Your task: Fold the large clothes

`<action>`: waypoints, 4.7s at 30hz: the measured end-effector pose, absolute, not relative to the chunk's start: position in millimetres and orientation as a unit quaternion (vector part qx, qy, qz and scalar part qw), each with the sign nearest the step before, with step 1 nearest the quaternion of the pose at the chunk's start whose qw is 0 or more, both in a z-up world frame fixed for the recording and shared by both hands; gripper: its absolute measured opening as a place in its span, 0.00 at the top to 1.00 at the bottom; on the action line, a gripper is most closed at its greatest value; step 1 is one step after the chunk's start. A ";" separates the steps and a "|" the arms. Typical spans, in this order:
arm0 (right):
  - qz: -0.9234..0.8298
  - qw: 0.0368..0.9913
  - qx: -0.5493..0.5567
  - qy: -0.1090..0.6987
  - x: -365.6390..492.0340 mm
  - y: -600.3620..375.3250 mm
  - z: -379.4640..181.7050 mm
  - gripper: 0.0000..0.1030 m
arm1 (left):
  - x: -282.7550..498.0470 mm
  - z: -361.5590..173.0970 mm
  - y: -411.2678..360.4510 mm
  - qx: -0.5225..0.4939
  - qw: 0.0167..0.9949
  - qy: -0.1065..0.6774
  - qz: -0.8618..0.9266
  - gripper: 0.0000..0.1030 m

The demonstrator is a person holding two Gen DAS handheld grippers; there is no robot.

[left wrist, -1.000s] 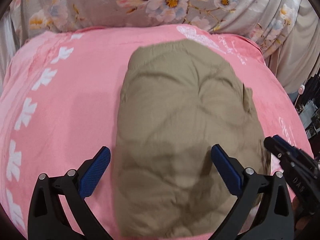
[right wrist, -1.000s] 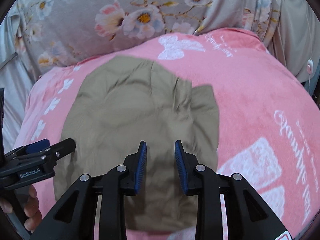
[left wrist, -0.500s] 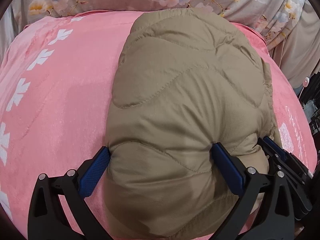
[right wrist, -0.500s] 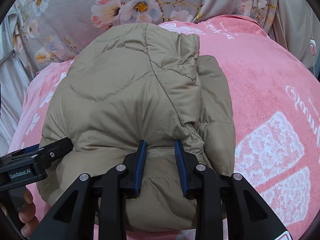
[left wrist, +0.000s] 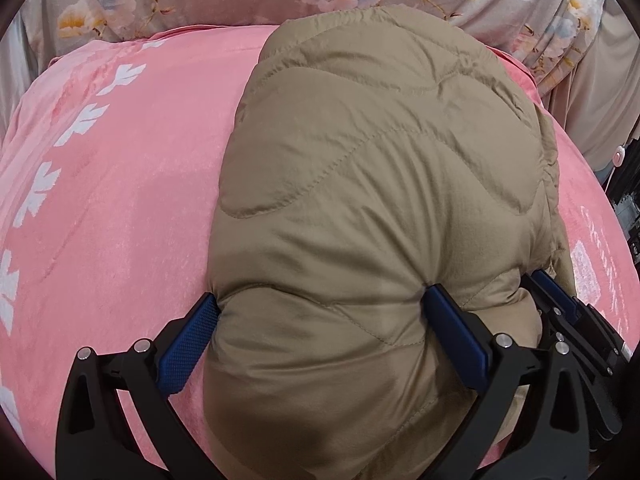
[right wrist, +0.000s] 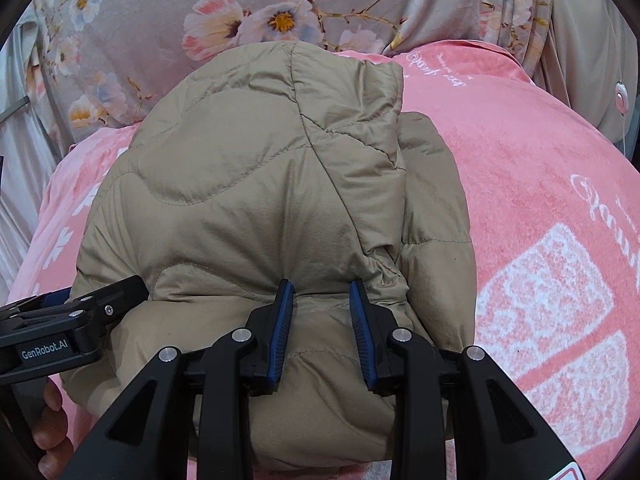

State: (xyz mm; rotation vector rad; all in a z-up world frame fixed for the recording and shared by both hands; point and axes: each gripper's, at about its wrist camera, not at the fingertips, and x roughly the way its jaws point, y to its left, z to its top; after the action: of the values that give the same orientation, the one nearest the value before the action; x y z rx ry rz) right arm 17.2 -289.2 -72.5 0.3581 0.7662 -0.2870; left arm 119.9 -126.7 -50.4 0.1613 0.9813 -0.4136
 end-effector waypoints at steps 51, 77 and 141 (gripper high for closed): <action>0.121 0.774 0.497 0.372 61.7 -365.8 -120.1 0.60 | 226.5 -69.5 -72.2 -0.202 0.723 0.535 -0.388 0.05; 0.194 0.926 0.266 0.184 135.7 -267.8 118.6 0.77 | 226.8 168.4 19.7 -0.123 0.868 0.235 -0.419 0.24; -0.009 0.911 0.033 0.411 278.7 -139.2 -31.3 0.93 | 295.3 -44.1 106.3 0.017 0.892 0.445 -0.074 0.14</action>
State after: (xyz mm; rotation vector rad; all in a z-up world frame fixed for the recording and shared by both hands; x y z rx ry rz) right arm 278.7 -139.2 -31.3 0.0687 0.8479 -0.0181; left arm 295.3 106.3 -44.1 0.0354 0.9241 -0.1541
